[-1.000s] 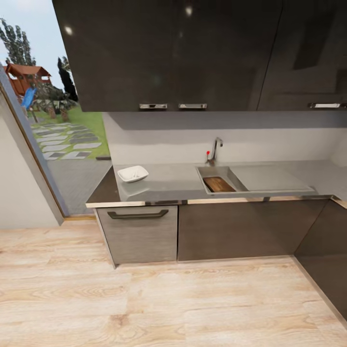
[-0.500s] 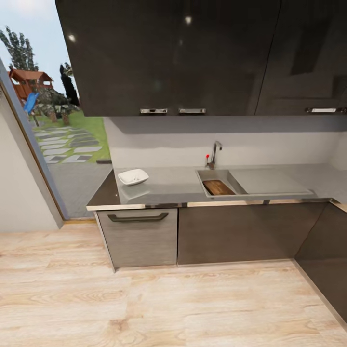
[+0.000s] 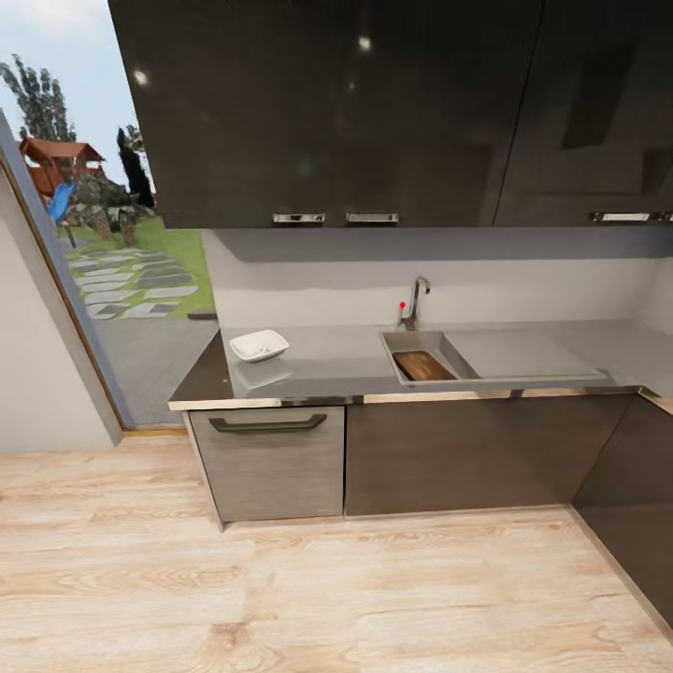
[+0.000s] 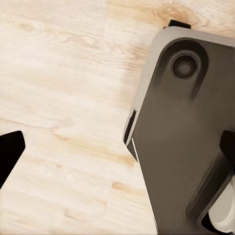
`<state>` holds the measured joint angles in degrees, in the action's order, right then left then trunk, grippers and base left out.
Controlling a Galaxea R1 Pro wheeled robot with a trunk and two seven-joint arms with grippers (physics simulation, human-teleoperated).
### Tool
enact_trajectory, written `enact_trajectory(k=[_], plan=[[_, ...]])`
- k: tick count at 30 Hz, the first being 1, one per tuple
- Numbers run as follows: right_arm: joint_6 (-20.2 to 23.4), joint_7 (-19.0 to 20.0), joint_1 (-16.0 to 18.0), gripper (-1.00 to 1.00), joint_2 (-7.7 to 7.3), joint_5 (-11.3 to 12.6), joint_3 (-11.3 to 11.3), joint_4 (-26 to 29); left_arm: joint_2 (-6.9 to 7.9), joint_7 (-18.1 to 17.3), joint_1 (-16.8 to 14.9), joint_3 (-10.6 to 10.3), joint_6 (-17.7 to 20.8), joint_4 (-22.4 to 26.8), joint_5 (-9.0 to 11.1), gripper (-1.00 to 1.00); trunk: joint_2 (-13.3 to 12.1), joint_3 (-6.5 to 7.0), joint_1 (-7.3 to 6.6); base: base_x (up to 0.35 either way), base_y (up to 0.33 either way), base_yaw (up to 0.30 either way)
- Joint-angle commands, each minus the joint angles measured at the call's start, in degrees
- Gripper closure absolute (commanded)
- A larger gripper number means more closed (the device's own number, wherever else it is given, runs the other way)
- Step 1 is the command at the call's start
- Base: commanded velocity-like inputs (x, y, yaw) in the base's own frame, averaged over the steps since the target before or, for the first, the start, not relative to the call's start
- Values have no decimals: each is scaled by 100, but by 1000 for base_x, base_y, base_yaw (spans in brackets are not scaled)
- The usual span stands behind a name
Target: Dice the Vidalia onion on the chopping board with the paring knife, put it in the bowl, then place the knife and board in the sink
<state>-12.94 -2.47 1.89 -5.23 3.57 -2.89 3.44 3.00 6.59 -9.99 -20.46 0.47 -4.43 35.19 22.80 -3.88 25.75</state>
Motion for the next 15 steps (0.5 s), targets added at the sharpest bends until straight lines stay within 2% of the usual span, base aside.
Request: enact_trajectory(k=[1, 5, 10, 15], plan=[[-39, 11, 5, -100, -1, 42, -29, -4, 0, 7, -5, -46, 5, -1, 34, -100, 12, -12, 3, 0, 0, 0], [-84, 17, 5, -100, 26, 56, -34, 13, -1, 8, -3, -46, -7, 18, 17, -100, 12, -12, 3, 0, 0, 0], [-94, 18, 5, -100, 148, 57, -35, 16, -18, 1, -3, -46, -11, 21, 14, -100, 12, -12, 3, 0, 0, 0], [-94, 18, 5, -100, 165, 57, -36, 17, -16, 0, -3, -46, -12, 21, 14, -100, 12, -12, 3, 0, 0, 0]])
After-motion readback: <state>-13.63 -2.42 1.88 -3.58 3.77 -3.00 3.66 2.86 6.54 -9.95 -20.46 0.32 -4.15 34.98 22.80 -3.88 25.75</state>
